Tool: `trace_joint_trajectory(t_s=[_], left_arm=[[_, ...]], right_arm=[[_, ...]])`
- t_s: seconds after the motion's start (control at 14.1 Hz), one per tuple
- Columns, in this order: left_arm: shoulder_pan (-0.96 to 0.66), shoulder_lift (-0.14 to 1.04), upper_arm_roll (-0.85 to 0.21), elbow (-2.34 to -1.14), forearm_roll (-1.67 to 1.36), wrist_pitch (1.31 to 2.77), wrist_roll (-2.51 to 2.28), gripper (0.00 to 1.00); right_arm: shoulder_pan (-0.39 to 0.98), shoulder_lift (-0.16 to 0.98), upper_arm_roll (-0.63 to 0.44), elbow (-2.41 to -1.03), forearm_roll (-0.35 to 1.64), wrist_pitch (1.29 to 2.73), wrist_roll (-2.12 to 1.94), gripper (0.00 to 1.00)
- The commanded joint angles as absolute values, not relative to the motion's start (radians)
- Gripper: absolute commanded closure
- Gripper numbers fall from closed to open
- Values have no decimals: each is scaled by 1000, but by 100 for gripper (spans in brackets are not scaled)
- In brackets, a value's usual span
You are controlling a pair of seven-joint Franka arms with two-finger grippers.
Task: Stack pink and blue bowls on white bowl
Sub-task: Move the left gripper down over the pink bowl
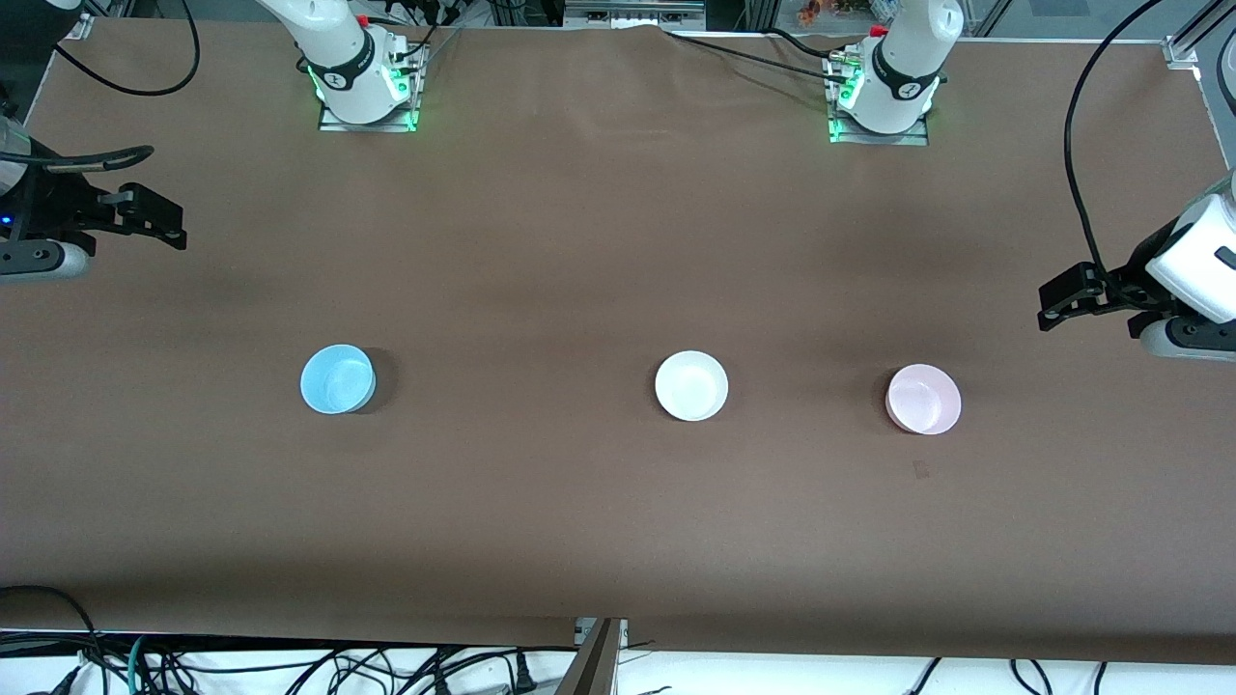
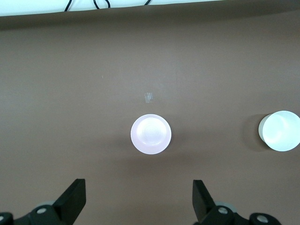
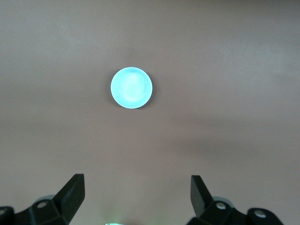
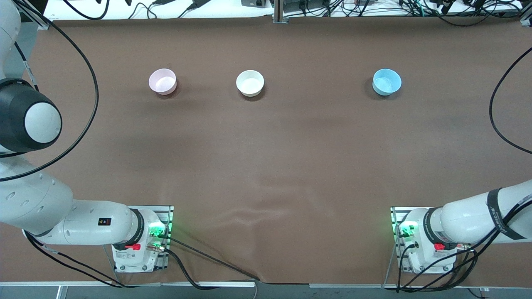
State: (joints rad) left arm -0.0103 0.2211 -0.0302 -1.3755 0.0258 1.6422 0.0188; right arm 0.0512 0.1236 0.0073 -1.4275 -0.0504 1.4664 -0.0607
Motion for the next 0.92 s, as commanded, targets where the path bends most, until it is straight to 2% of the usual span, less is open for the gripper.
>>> trace_joint_trajectory(t_s=[0.0,0.36,0.64,0.85], left_arm=[[-14,239,-31,-1335,55,1614,21,0],[-12,245,-25,-1336,55,1615,15,0],[12,296,-15,-1347,52,1624,3,0],[64,353,-15,-1373,54,1706,18,0]], right_arm=[[46,130,8,-1410,-40,1463,-80,0],[46,130,8,-1408,-40,1463,-80,0],[46,130,8,-1410,-40,1463,-80,0],[46,130,8,-1408,-40,1463,-80,0]])
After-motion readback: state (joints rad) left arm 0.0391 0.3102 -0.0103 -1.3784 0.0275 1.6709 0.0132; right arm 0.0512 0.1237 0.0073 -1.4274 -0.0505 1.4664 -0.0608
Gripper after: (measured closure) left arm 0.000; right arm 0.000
